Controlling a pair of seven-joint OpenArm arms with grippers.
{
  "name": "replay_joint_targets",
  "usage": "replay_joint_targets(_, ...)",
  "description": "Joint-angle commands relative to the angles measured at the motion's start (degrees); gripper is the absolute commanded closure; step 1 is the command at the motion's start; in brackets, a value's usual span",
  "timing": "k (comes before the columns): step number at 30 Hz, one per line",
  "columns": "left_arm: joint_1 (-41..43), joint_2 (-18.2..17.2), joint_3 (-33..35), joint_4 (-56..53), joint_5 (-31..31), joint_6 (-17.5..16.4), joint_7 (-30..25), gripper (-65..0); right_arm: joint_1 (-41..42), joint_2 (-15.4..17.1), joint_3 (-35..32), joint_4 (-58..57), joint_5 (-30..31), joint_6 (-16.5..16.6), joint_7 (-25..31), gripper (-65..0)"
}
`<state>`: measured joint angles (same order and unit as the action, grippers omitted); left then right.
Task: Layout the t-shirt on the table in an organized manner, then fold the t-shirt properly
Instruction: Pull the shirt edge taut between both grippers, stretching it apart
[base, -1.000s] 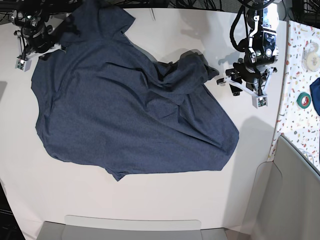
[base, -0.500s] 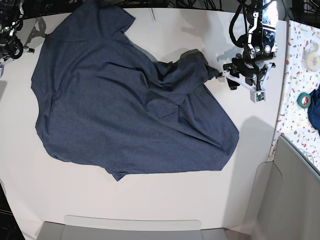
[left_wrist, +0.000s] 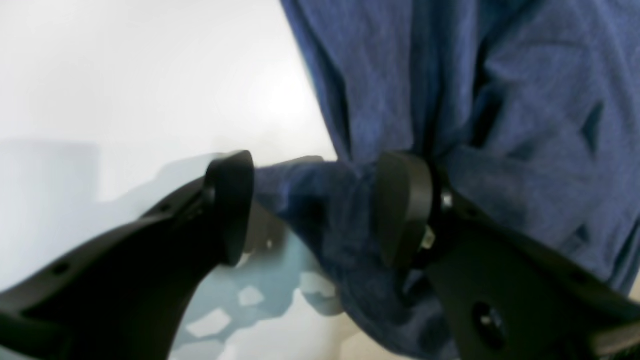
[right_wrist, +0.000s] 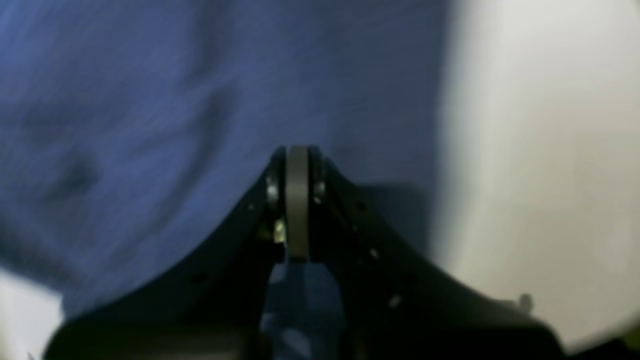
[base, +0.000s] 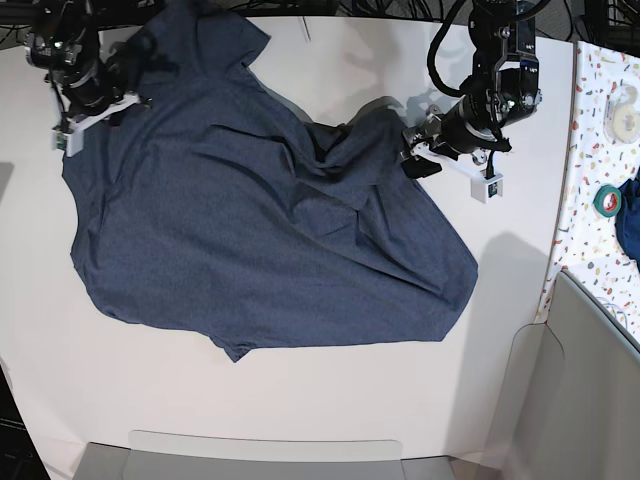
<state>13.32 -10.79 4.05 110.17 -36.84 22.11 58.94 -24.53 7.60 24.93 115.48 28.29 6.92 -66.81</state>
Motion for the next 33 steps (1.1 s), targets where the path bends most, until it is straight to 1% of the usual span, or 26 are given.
replay_joint_targets(1, -0.1, 0.0, 0.3, -0.3, -0.7, 0.1, 0.1, -38.2, 0.3, 1.1, -0.6, 0.3, -2.7, -0.3, 1.2, 0.0)
replay_joint_targets(5, 0.3, 0.0, 0.5, -3.5, -1.6, 0.1, 0.1, -38.2, 0.6, 1.2, -5.6, -2.6, -10.2, -0.3, 1.3, 0.0)
replay_joint_targets(7, 1.4, -0.2, 0.5, -4.0, -2.6, 0.1, 0.1, -38.2, 1.1, 1.2, -7.0, -2.7, -12.8, -0.3, 1.3, 0.0)
replay_joint_targets(9, 2.1, -0.2, 0.5, -3.8, -2.8, 0.1, 0.1, -37.9, 1.1, 1.6, -8.1, -2.7, -14.9, -0.3, 1.3, 0.0)
replay_joint_targets(10, 2.5, -0.2, 0.5, -3.7, -2.8, 0.1, 0.1, -37.3, 1.1, 2.3, -8.6, -2.7, -15.2, -0.3, 1.3, 0.0)
replay_joint_targets(11, 3.0, -0.2, 0.5, -3.7, -2.8, 0.0, 0.2, -35.4, 1.1, 3.0, -9.1, -2.7, -15.3, -0.3, 1.3, 0.0)
replay_joint_targets(12, 3.0, -0.2, 0.5, -3.7, -2.8, -0.1, 0.2, -32.0, 1.2, 3.6, -9.4, -2.7, -15.3, -0.3, 1.3, 0.0)
replay_joint_targets(13, 3.0, -0.2, 0.5, -3.8, -2.8, -0.1, 0.2, -27.0, 1.2, 4.1, -9.6, -2.7, -15.3, -0.3, 1.2, 0.0)
replay_joint_targets(14, 3.1, -0.2, 0.5, -3.8, -2.8, -0.1, 0.2, -21.9, 1.2, 4.7, -9.6, -2.7, -15.3, -0.3, 1.2, 0.0)
replay_joint_targets(16, 3.1, -0.3, -0.1, -4.0, -2.7, -0.4, 0.2, -8.9, 1.2, 5.8, -9.6, -2.8, -15.3, -0.3, 1.2, 0.0)
replay_joint_targets(17, 3.1, -0.6, 0.0, -4.0, -2.7, -0.4, 0.2, -3.5, 1.2, 6.3, -9.6, -2.8, -15.5, -0.3, 1.2, 0.0)
replay_joint_targets(18, 3.1, -1.5, 0.2, -4.0, -2.7, -0.4, 0.2, 0.0, 1.2, 6.9, -9.4, -2.8, -15.5, -0.3, 1.2, 0.0)
replay_joint_targets(21, 3.2, -2.6, -0.4, -3.2, -2.7, -0.4, -0.6, 0.0, 1.1, 8.8, -9.1, -3.7, -15.5, -0.3, 1.2, 0.0)
replay_joint_targets(22, 3.1, -2.9, -1.5, -3.1, -2.6, -0.4, -0.7, 0.0, 1.2, 9.8, -9.1, -4.6, -15.5, -0.3, 1.2, 0.0)
replay_joint_targets(25, 3.1, -3.3, -7.4, -2.3, -2.6, -0.4, -0.7, 0.0, 1.3, 12.0, -9.1, -7.7, -15.5, -0.3, 1.6, 0.0)
replay_joint_targets(28, 2.8, -3.8, -12.3, -2.2, -2.6, -0.4, -0.3, 0.0, 1.2, 13.8, -9.1, -10.2, -15.5, -0.3, 4.3, 0.0)
replay_joint_targets(30, 2.6, -5.9, -14.1, -2.3, -2.6, -0.4, -0.3, 0.0, 1.2, 14.7, -9.1, -11.3, -15.5, -0.3, 5.1, 0.0)
replay_joint_targets(33, 2.6, -7.4, -15.5, -2.3, -2.5, -0.4, -0.6, 0.0, 1.3, 15.3, -9.1, -11.7, -15.5, -0.4, 5.2, 0.0)
